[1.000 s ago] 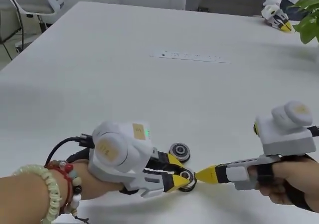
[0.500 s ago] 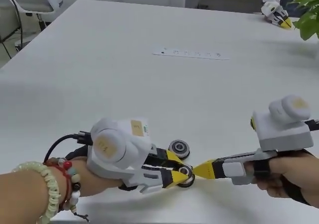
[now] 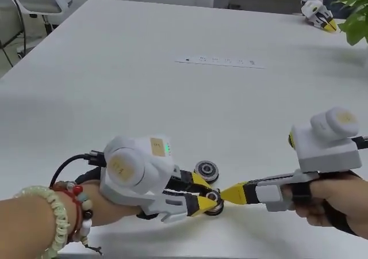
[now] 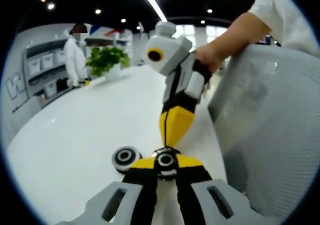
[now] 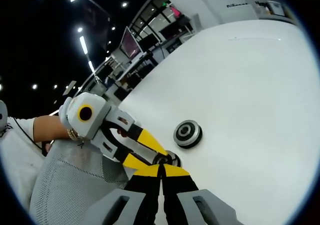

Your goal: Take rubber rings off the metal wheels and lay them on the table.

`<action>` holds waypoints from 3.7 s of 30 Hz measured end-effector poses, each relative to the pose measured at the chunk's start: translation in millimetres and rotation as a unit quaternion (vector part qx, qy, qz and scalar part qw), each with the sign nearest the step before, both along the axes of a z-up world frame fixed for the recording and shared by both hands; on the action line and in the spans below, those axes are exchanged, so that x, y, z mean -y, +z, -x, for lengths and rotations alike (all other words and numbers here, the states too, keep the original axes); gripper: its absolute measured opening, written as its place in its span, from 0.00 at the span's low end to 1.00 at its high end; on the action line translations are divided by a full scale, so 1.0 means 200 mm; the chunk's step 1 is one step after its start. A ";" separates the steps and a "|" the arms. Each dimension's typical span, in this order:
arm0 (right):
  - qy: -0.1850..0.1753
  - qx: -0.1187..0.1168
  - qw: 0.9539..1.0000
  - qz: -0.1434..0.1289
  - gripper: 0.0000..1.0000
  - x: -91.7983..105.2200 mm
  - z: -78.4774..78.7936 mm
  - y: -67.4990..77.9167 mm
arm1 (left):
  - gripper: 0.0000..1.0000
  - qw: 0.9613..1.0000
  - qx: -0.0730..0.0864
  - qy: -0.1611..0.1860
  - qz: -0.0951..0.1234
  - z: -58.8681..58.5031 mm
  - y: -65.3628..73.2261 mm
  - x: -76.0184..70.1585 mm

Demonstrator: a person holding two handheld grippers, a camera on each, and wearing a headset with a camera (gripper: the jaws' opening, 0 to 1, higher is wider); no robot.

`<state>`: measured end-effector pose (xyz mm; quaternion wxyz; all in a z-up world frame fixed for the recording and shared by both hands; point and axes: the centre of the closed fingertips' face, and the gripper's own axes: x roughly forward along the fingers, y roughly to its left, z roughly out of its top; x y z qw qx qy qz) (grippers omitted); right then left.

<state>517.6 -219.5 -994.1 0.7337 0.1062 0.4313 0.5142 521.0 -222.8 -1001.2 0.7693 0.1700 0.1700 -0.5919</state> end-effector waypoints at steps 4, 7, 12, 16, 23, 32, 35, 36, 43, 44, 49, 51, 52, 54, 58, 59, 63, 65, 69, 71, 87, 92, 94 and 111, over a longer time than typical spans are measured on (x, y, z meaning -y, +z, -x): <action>0.003 0.005 1.000 -0.004 0.00 -0.01 0.00 0.01 | 0.14 1.000 0.000 0.001 0.000 0.00 0.00 0.00; 0.007 0.008 1.000 -0.005 0.00 -0.01 0.00 0.01 | 0.14 1.000 0.000 0.002 0.000 0.00 0.00 0.00; 0.020 0.023 0.999 -0.010 0.00 -0.04 0.01 0.04 | 0.14 1.000 0.000 0.003 0.000 0.00 0.00 0.00; 0.037 0.052 0.998 0.002 0.00 -0.04 0.01 0.03 | 0.14 1.000 0.000 0.003 0.000 0.00 0.00 0.00; 0.027 0.064 0.997 0.041 0.00 0.01 -0.03 -0.01 | 0.14 1.000 -0.001 0.006 -0.004 0.00 0.00 0.00; 0.026 0.065 0.996 0.051 0.00 0.03 -0.05 -0.03 | 0.14 0.999 -0.026 0.015 -0.016 -0.01 0.02 0.01; 0.026 0.063 0.996 0.054 0.00 0.04 -0.05 -0.04 | 0.14 1.000 -0.018 0.009 -0.023 0.00 0.01 0.00; 0.026 0.062 0.996 0.054 0.00 0.04 -0.05 -0.04 | 0.14 1.000 -0.017 0.008 -0.023 0.00 0.02 -0.01; 0.017 0.063 0.997 0.050 0.00 0.05 -0.06 -0.01 | 0.23 0.999 -0.044 0.026 0.014 -0.01 0.12 -0.02; 0.016 0.064 0.997 0.050 0.00 0.05 -0.07 -0.01 | 0.25 0.999 -0.043 0.025 0.015 -0.01 0.12 -0.02; 0.004 0.067 0.997 0.044 0.00 0.05 -0.08 0.02 | 0.37 0.998 -0.054 0.023 0.030 0.01 0.19 -0.02; 0.002 0.070 0.997 0.043 0.00 0.05 -0.08 0.03 | 0.43 0.998 -0.058 0.018 0.029 0.03 0.20 -0.02; 0.003 0.072 0.996 0.044 0.00 0.05 -0.08 0.03 | 0.46 0.998 -0.052 0.015 0.025 0.04 0.20 -0.02; 0.007 0.077 0.996 0.044 0.00 0.04 -0.07 0.04 | 0.50 0.999 -0.048 0.010 0.023 0.05 0.22 -0.02; 0.008 0.082 0.996 0.041 0.00 0.04 -0.08 0.06 | 0.52 0.997 -0.061 0.001 0.038 0.08 0.29 -0.01; 0.009 0.082 0.996 0.042 0.00 0.04 -0.08 0.05 | 0.53 0.998 -0.057 -0.001 0.038 0.08 0.30 -0.01; 0.008 0.083 0.996 0.040 0.00 0.05 -0.08 0.06 | 0.61 0.998 -0.059 -0.005 0.035 0.08 0.36 -0.02; 0.005 0.085 0.996 0.033 0.00 0.04 -0.09 0.08 | 0.66 0.997 -0.070 -0.001 0.043 0.10 0.41 -0.03; -0.002 0.092 0.995 0.026 0.00 0.04 -0.11 0.10 | 0.68 0.998 -0.045 0.010 0.040 0.11 0.47 -0.11; -0.005 0.094 0.995 0.025 0.00 0.05 -0.11 0.11 | 0.71 0.999 -0.033 0.014 0.019 0.11 0.46 -0.17; -0.013 0.110 0.994 -0.002 0.00 0.01 -0.12 0.19 | 0.85 0.993 -0.021 0.115 0.026 0.17 0.47 -0.46; -0.013 0.115 0.993 -0.012 0.00 -0.02 -0.12 0.22 | 0.88 0.988 -0.029 0.146 0.032 0.17 0.43 -0.52; -0.013 0.115 0.993 -0.017 0.00 -0.04 -0.12 0.24 | 0.88 0.987 -0.031 0.153 0.035 0.18 0.42 -0.52; 0.014 0.119 0.992 -0.031 0.00 -0.17 -0.05 0.26 | 0.89 0.983 -0.054 0.169 0.047 0.21 0.35 -0.51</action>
